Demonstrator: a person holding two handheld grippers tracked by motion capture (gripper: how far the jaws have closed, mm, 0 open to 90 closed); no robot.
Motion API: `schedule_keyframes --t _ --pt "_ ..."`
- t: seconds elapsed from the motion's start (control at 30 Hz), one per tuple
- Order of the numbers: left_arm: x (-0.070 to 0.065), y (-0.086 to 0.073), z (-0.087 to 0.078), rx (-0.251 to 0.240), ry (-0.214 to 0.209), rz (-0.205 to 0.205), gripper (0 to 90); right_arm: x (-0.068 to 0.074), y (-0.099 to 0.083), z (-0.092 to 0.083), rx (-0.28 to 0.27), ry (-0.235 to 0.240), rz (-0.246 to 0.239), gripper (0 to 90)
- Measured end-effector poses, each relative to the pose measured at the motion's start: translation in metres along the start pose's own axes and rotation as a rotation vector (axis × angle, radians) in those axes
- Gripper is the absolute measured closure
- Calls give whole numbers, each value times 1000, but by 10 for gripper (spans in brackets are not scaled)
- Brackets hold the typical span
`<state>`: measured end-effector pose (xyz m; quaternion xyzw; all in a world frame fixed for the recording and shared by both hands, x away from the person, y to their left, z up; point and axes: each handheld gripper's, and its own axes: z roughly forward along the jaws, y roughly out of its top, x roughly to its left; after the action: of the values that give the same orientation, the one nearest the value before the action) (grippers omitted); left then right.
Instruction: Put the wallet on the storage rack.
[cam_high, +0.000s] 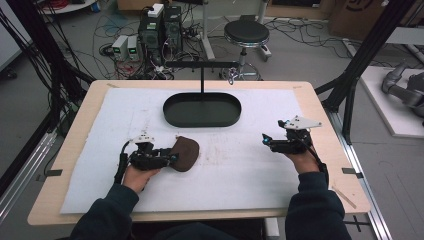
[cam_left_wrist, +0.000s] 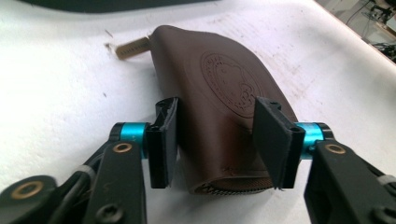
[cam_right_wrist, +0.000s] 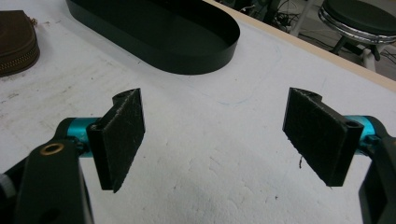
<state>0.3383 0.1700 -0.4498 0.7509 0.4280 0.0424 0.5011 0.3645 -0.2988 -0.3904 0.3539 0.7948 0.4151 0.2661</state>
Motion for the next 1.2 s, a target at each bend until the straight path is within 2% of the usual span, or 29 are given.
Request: schedule_keyframes --t 0.07,0.2,0.37,0.47,0.53,0.63,0.7,0.77,0.87,0.97,1.2 --pt "0 1 -2 -19 4 13 564 0 0 0 2 0 3 212" --pt "-1 5 -8 -69 54 48 594 0 0 -1 3 -1 4 213" --pt "2 12 -23 -120 153 104 625 0 -1 -1 9 -3 1 213" --pt "5 15 -30 -127 197 132 636 0 -2 -2 10 -1 2 213" --pt "1 18 -35 -138 241 189 639 0 -2 -2 10 -1 4 213" --pt "-11 21 -36 -127 317 326 647 0 -2 -1 13 -1 1 212" --pt "-17 22 -34 -123 331 379 650 0 -2 0 15 2 1 213" --pt "-20 22 -34 -122 326 395 649 0 -3 0 17 3 2 212" --pt "-19 21 -36 -142 290 366 646 0 -3 0 16 6 3 212" --pt "-21 20 -37 -147 272 375 638 1 -3 1 18 10 4 213" --pt "-24 21 -38 -183 174 338 639 1 -3 1 17 11 9 212"
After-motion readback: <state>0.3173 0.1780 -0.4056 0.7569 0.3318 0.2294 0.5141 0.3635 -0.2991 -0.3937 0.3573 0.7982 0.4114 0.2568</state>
